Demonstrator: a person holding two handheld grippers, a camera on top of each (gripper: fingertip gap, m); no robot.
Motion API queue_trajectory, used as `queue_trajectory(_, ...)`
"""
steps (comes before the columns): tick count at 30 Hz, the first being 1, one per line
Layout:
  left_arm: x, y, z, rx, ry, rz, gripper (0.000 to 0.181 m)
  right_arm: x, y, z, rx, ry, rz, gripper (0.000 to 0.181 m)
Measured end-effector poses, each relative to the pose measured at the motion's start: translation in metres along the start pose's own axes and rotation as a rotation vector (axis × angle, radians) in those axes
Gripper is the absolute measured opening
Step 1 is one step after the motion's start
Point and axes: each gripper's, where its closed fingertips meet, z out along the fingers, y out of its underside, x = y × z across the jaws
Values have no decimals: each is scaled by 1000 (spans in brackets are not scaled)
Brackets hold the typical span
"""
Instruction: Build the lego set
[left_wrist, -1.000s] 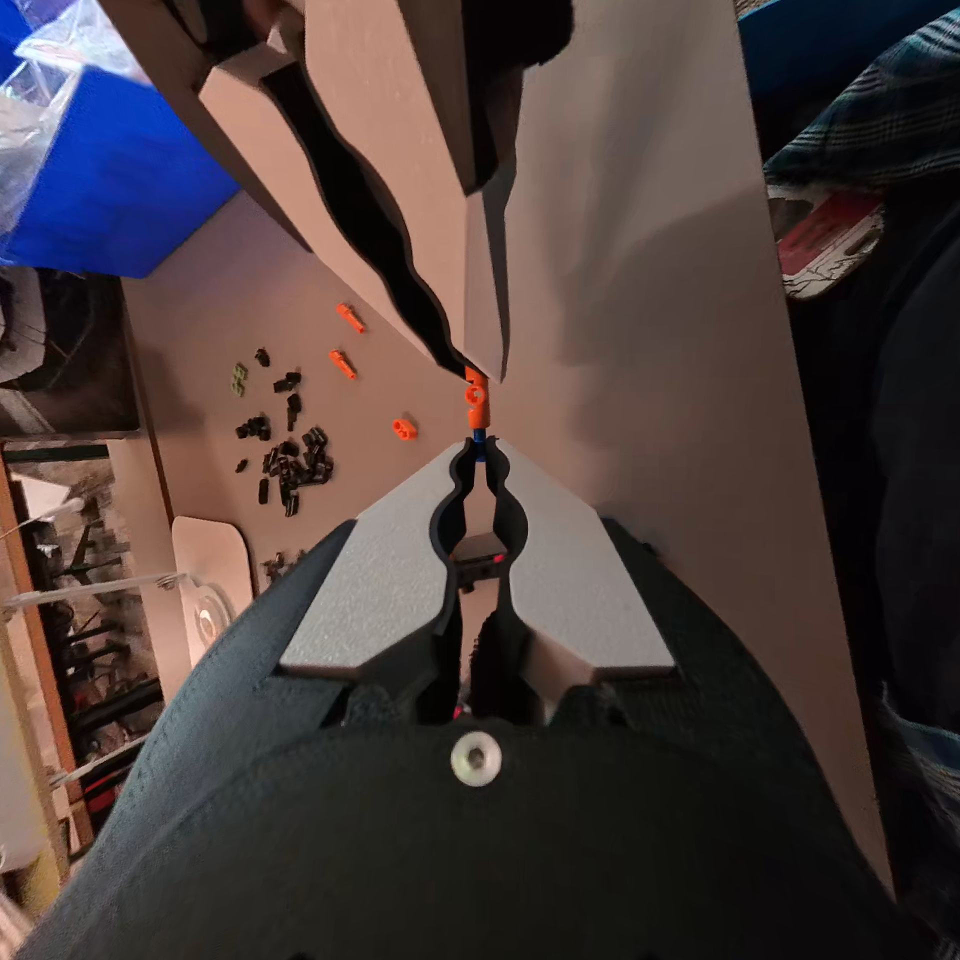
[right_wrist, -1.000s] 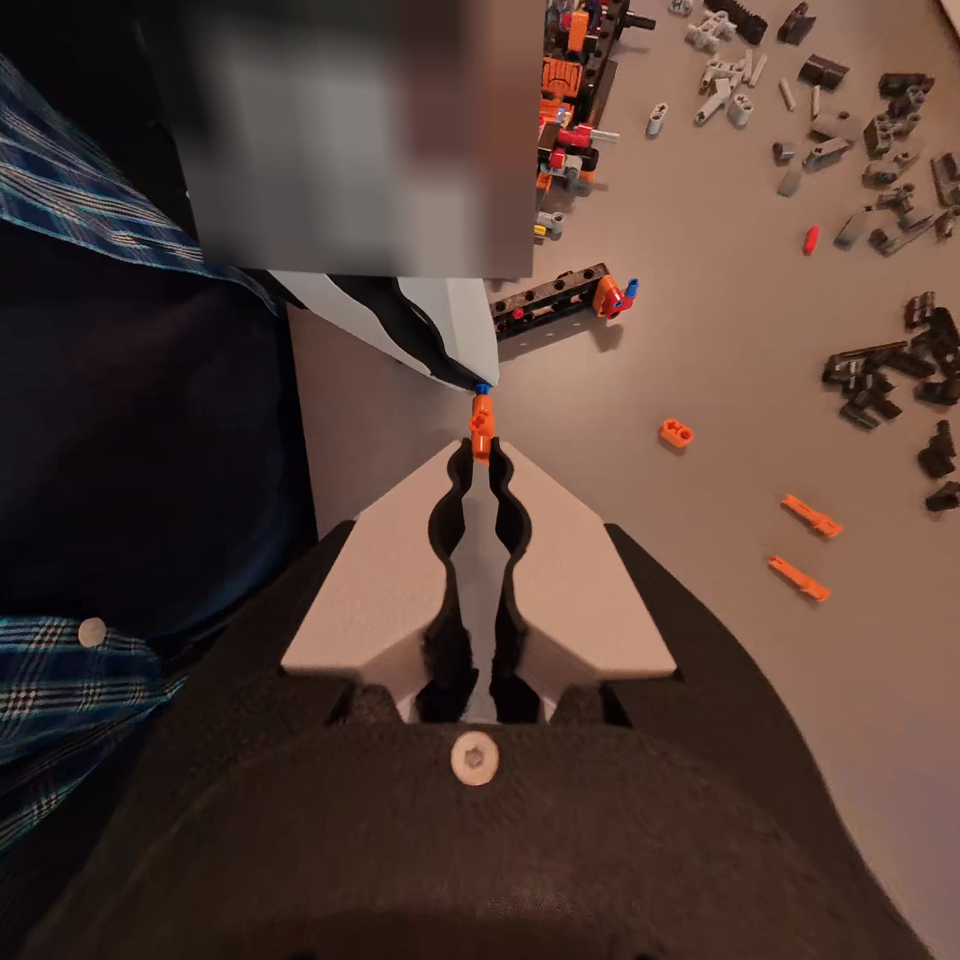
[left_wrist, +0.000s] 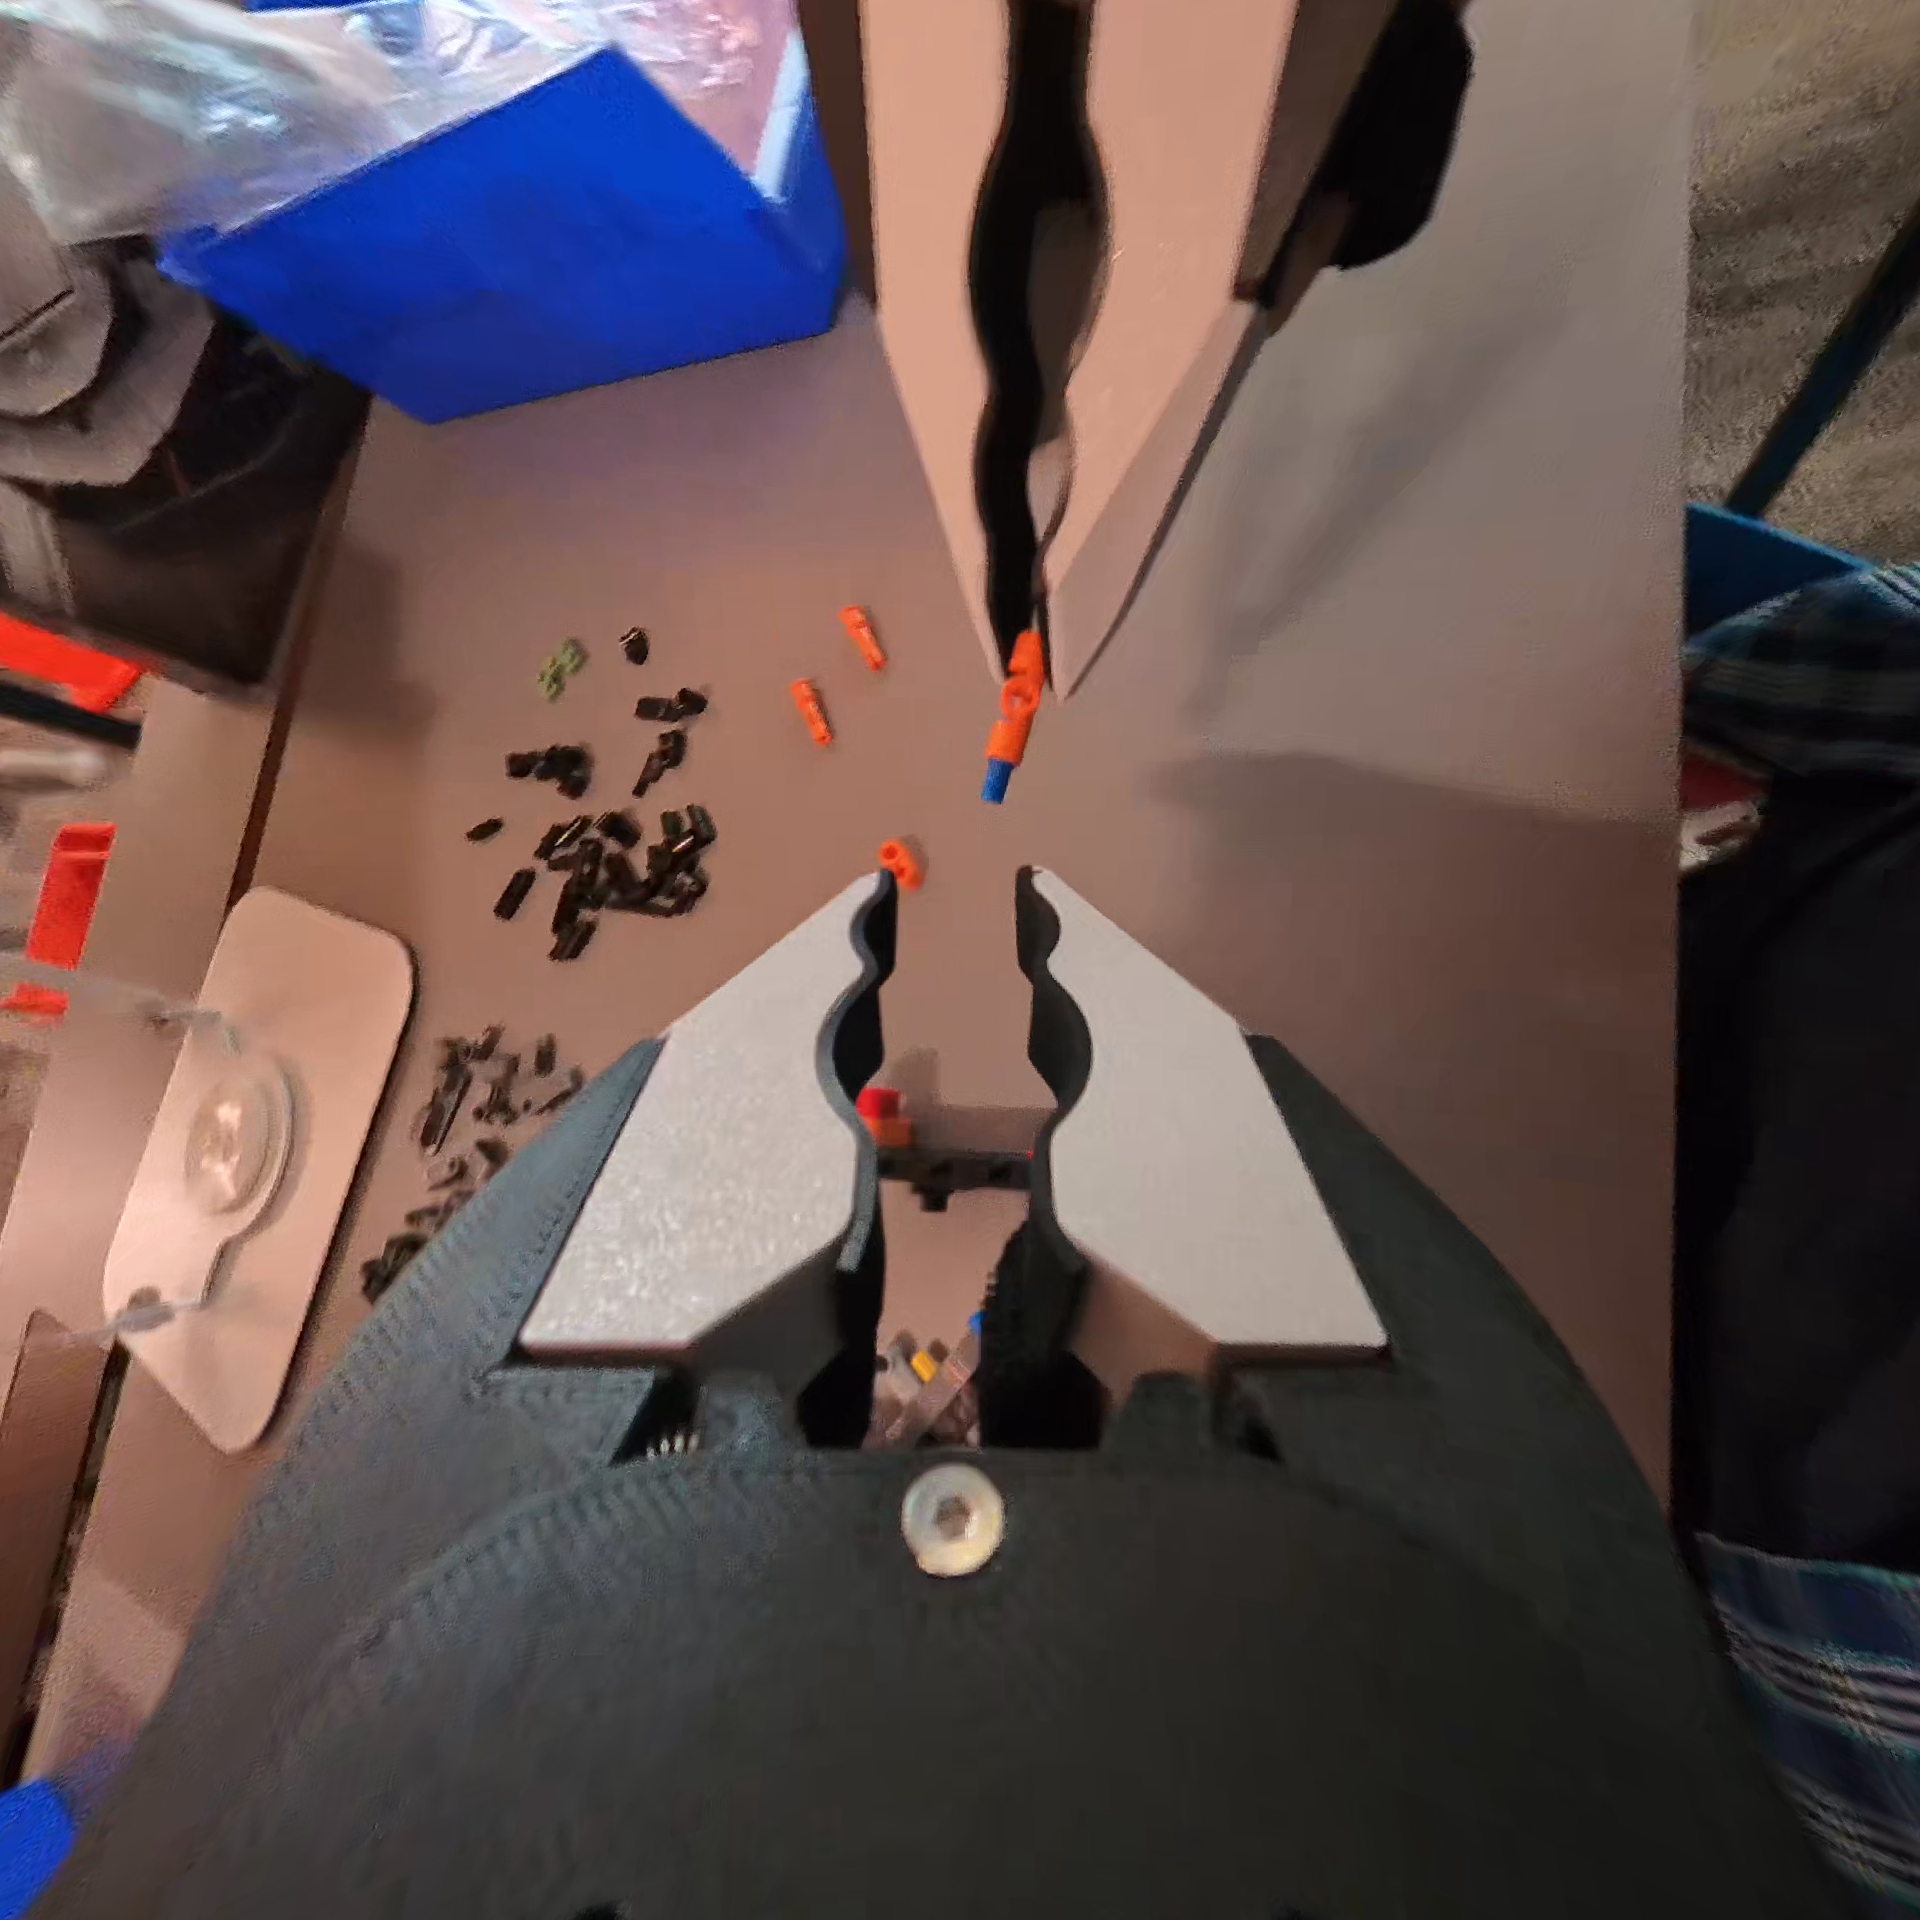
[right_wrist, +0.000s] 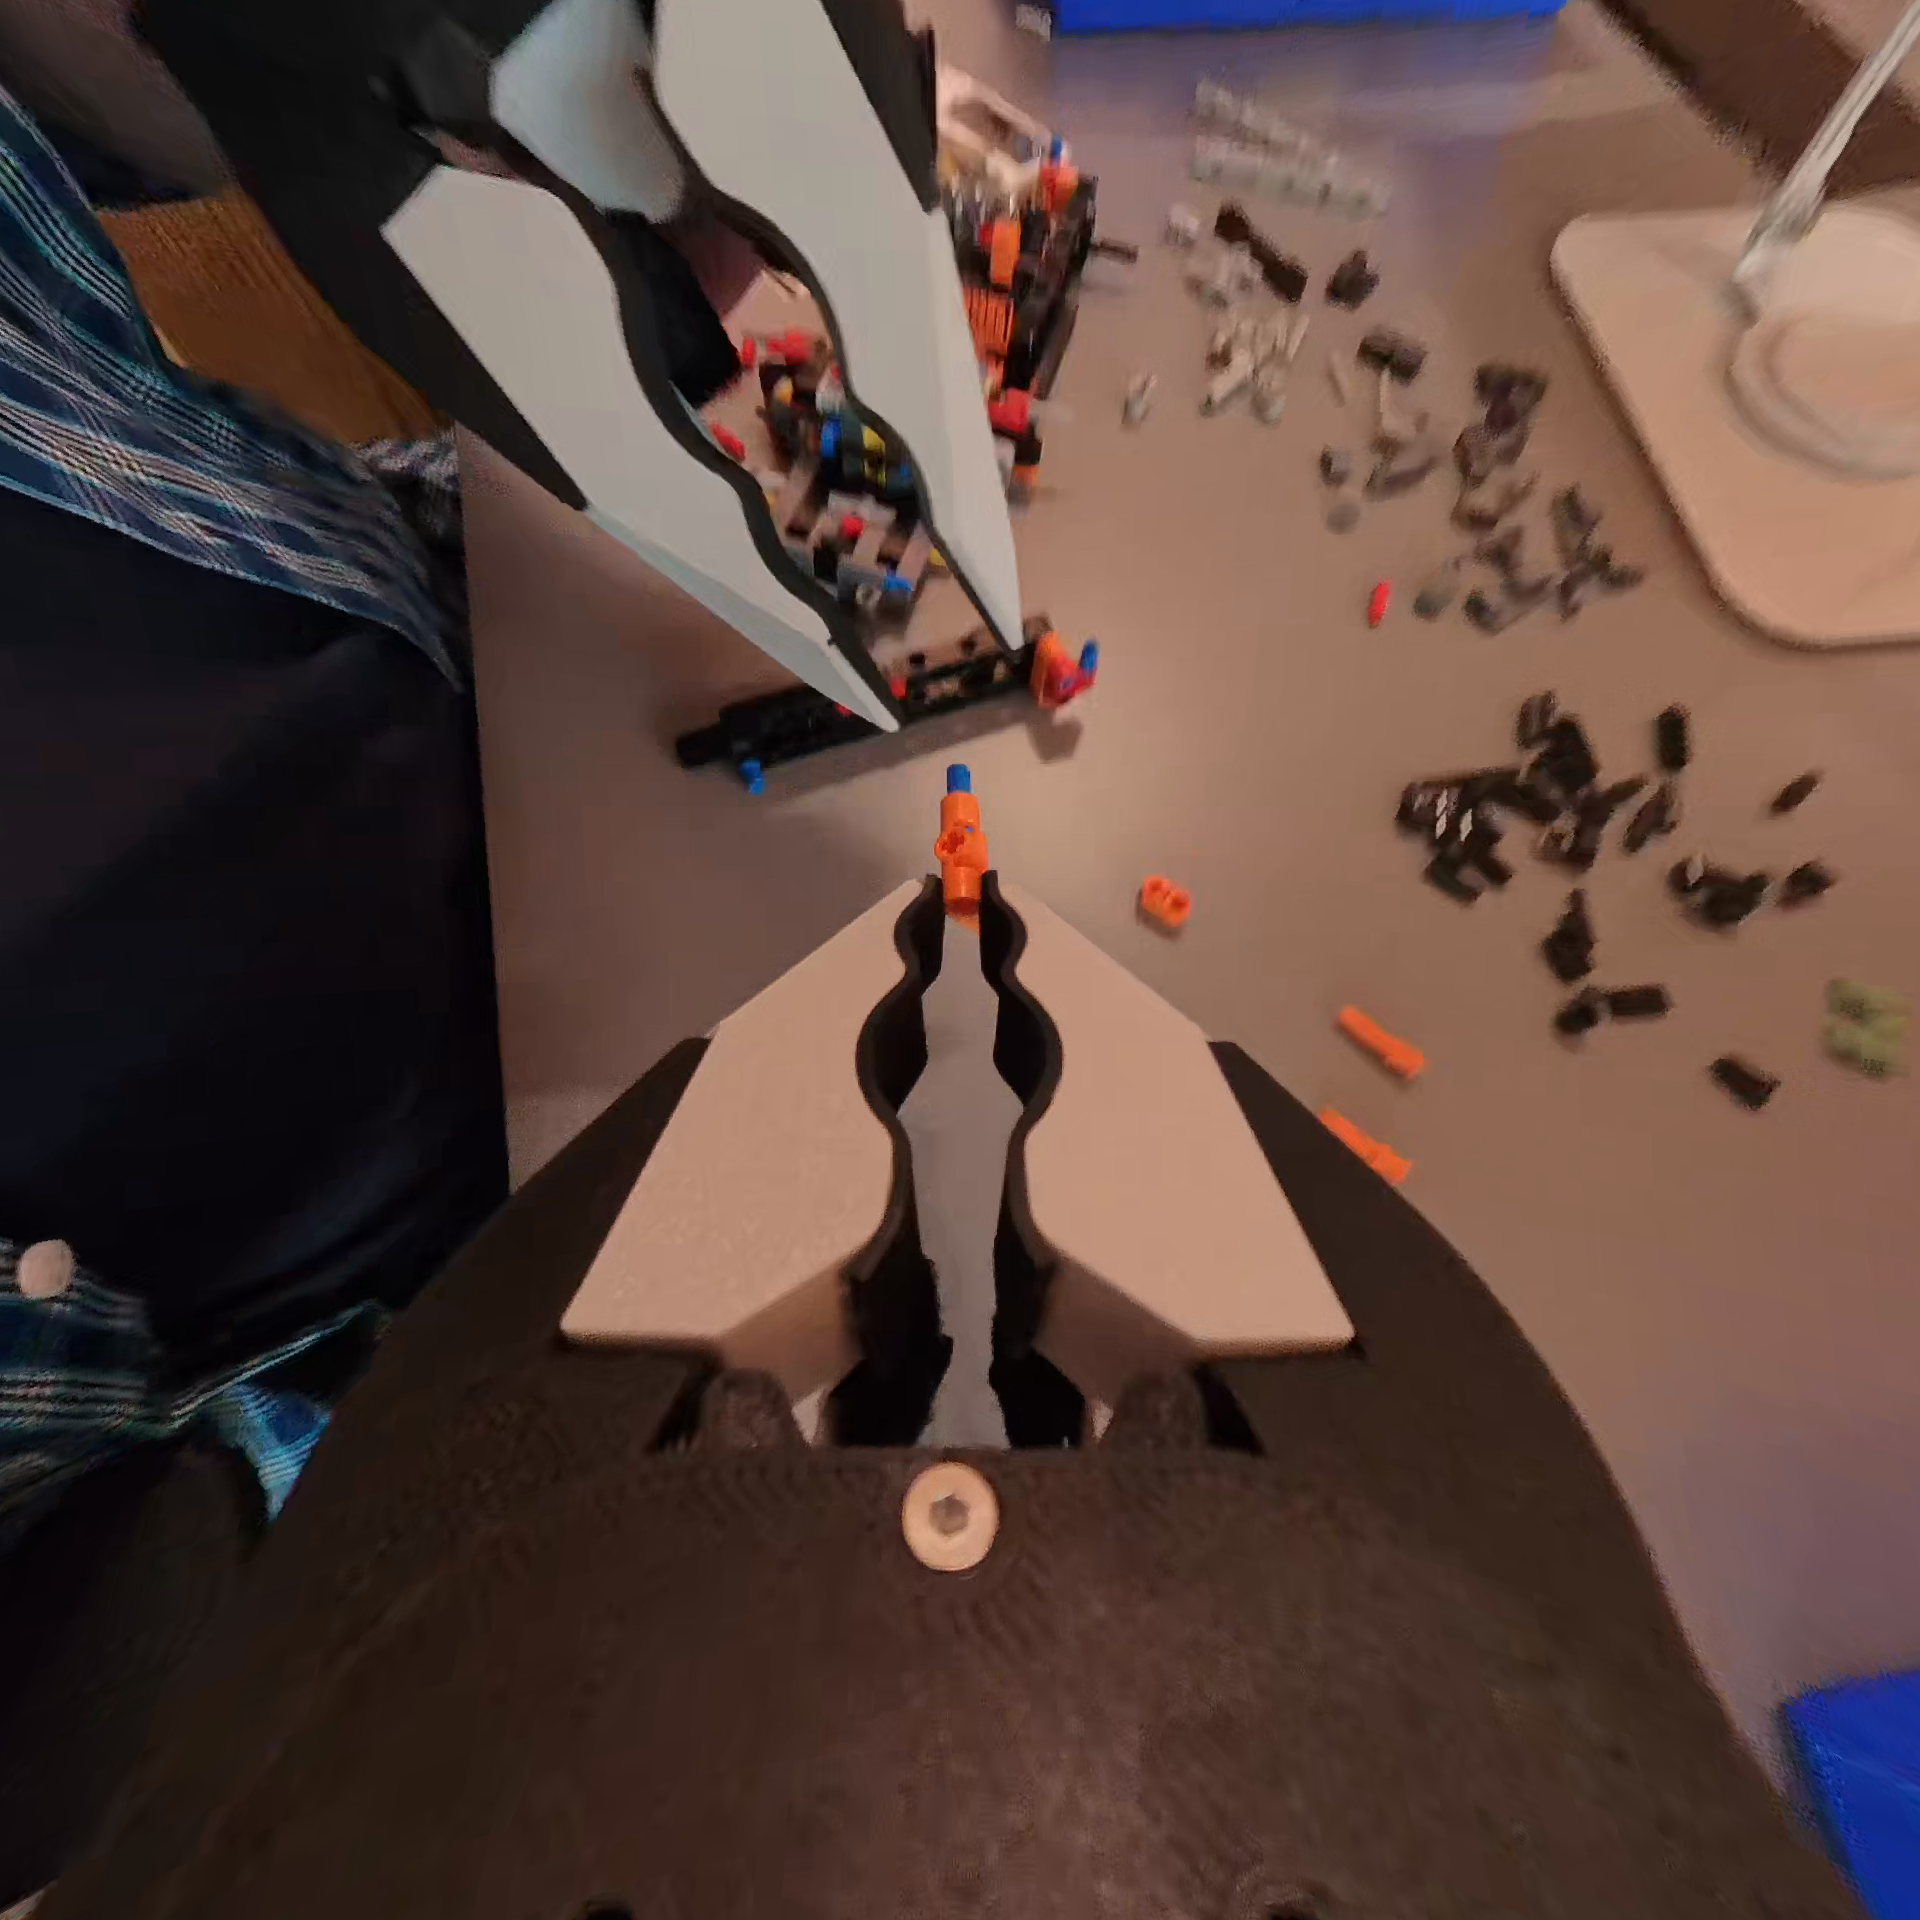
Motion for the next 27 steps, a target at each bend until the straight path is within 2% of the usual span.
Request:
queue_trajectory(4,-12,1,-16,92,49,-184,26,10,-25,-2,24,143,-225,4)
queue_trajectory(6,-19,-2,-26,169,123,-320,27,6,-41,-1,42,203,-362,4)
queue_trajectory(11,-24,-11,-47,338,355,-590,28,4,-59,2,-46,385,-652,4)
queue_trajectory(19,-12,-18,-66,502,648,-882,23,-25,-89,7,36,390,-864,4)
queue_trajectory(22,-8,-18,-79,570,785,-989,13,-31,-97,12,42,386,-939,4)
queue_trajectory(27,-7,-16,-94,670,896,-1081,8,-39,-108,17,76,350,-1009,4)
